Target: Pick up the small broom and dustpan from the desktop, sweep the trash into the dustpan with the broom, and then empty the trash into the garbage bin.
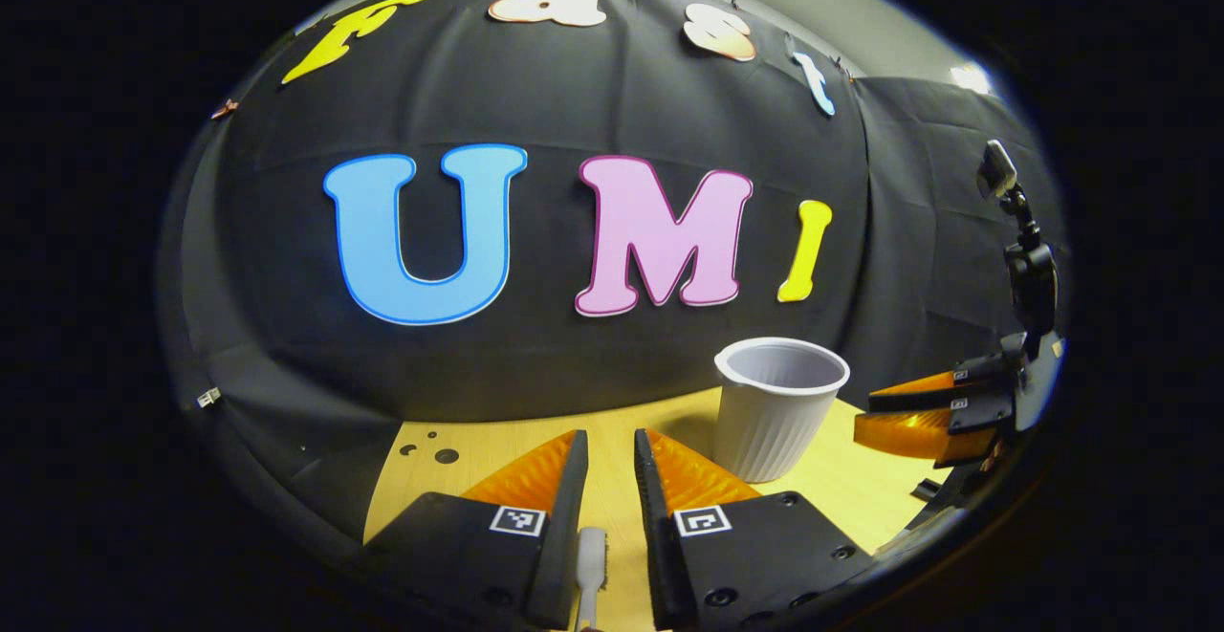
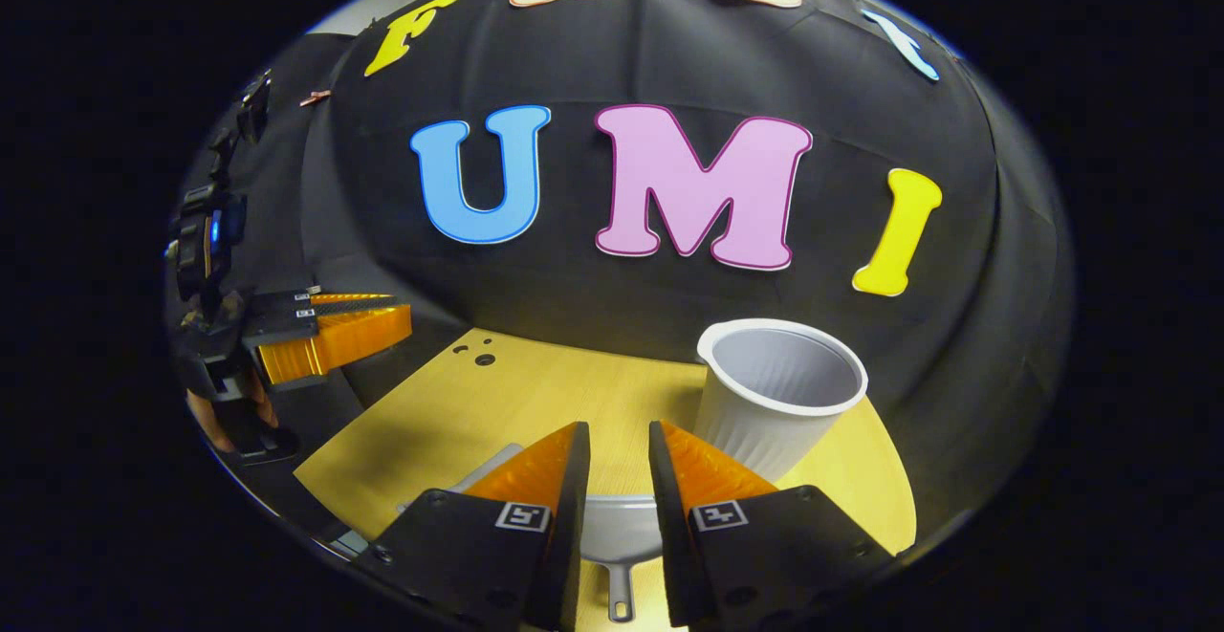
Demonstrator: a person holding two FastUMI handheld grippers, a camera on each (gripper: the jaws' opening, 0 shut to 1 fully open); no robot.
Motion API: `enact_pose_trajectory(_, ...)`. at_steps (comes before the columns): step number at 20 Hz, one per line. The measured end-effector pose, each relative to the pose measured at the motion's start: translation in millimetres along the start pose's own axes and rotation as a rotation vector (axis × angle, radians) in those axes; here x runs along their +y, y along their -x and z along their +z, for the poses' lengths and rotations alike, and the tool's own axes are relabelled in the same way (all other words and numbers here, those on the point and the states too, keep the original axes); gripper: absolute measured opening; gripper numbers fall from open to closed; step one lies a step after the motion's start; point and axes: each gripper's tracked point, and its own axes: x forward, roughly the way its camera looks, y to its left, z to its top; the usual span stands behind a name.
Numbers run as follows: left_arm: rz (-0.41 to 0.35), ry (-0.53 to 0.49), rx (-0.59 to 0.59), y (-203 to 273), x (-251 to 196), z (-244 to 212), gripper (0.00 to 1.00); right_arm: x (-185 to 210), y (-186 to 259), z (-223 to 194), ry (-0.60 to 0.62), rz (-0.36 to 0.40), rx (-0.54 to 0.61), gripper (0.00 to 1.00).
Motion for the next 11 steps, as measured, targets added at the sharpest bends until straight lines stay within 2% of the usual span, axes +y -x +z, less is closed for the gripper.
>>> enact_pose_trajectory(1,0.000,0.004,-0.015,4,0,7,0.35,5,4,8,0.002,-0.003,-0.012,0.46)
enact_pose_trajectory(2,0.001,0.004,-0.028,4,1,9,0.35,8,4,13,0.000,-0.006,-0.024,0.41)
enact_pose_trajectory(8,-0.005,0.003,-0.038,8,6,7,0.36,12,2,12,-0.017,-0.034,-0.018,0.40)
enact_pose_trajectory(9,-0.009,0.004,-0.037,8,7,6,0.39,12,3,13,-0.019,-0.042,-0.019,0.39)
enact_pose_trajectory(11,-0.015,0.007,-0.035,8,10,5,0.36,14,5,13,-0.025,-0.056,-0.019,0.39)
